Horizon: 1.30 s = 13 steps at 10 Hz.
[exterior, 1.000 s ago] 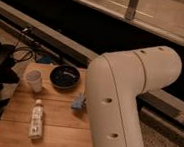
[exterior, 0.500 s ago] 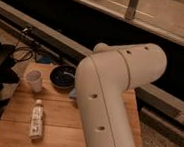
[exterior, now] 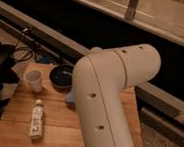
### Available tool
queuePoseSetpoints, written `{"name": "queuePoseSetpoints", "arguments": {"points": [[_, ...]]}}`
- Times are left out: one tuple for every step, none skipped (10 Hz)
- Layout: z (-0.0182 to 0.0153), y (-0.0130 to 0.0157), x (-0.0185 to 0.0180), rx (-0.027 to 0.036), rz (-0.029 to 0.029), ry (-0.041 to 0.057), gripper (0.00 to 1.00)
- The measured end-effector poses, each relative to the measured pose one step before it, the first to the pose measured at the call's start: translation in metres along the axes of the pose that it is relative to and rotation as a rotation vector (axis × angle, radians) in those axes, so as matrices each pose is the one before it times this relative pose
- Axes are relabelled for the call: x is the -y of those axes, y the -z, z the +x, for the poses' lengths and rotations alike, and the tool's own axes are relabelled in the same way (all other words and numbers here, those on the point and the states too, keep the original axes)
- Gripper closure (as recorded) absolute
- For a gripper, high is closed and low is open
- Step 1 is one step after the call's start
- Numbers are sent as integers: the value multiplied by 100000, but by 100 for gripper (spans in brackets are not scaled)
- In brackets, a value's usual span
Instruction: Wipe the white sponge on the table
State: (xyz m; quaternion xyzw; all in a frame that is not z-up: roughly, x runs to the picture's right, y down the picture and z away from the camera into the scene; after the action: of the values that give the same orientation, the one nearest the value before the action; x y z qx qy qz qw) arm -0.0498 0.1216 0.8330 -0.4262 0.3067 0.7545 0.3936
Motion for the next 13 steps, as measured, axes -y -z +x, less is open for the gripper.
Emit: {"name": "queuePoseSetpoints", "arguments": {"points": [[1510, -758, 1229, -1381, 427, -866, 84], [1253, -596, 1122, -1234, 413, -977, 84], [912, -357, 1329, -945, 465, -2013, 84], [423, 145, 1824, -188, 116, -3030, 84], [35, 213, 659, 426, -176, -1255, 84], [-247, 405, 616, 966, -249, -1280, 84], [-834, 756, 257, 1432, -800, -1172, 84], [-832, 604, -13, 831, -587, -699, 84], [-1224, 709, -692, 814, -802, 290, 84], [-1143, 489, -978, 393, -620, 1093, 84], [-862, 218, -1195, -91, -676, 1727, 84], [-357, -152, -1060, -847, -696, 2102, 84], [100, -405, -949, -1822, -830, 2803, 84]]}}
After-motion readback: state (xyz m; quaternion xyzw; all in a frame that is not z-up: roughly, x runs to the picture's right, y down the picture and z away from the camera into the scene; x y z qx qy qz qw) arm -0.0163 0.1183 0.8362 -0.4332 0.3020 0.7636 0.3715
